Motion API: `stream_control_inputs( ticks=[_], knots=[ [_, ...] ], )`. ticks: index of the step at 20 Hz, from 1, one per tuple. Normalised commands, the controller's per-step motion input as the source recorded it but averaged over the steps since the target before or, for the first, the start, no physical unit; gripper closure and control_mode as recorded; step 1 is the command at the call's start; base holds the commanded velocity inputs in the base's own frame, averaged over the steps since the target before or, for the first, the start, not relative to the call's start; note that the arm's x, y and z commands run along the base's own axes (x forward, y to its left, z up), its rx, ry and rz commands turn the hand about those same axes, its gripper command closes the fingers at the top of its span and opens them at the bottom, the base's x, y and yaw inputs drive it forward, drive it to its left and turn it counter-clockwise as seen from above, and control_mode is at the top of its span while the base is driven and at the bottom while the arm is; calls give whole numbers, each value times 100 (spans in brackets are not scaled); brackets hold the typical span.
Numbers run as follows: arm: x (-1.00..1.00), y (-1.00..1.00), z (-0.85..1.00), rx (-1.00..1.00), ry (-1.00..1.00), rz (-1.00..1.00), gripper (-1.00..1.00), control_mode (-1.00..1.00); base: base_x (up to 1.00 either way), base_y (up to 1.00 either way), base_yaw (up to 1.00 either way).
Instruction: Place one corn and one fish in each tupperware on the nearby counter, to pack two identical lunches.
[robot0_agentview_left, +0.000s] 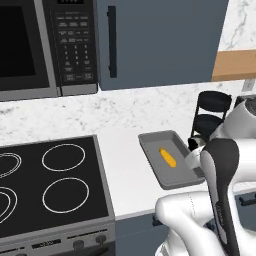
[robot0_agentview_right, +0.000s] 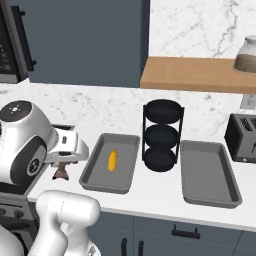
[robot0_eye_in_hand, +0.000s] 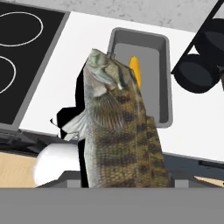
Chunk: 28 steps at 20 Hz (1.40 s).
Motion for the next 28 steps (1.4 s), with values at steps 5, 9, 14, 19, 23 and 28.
stream_control_inputs(
  ticks=[5,9,14,19,23,28],
  knots=[
    [61,0,-18,0,0,-3,100,-100,0,0,0],
    [94,0,-36,0,0,-4,100,-100,0,0,0],
    [99,-4,-52,0,0,-2,100,-100,0,0,0],
    [68,-5,-56,0,0,0,100,-100,0,0,0],
    [19,0,-48,0,0,0,100,-100,0,0,0],
    [17,0,-45,0,2,0,100,-100,0,0,0]
  ],
)
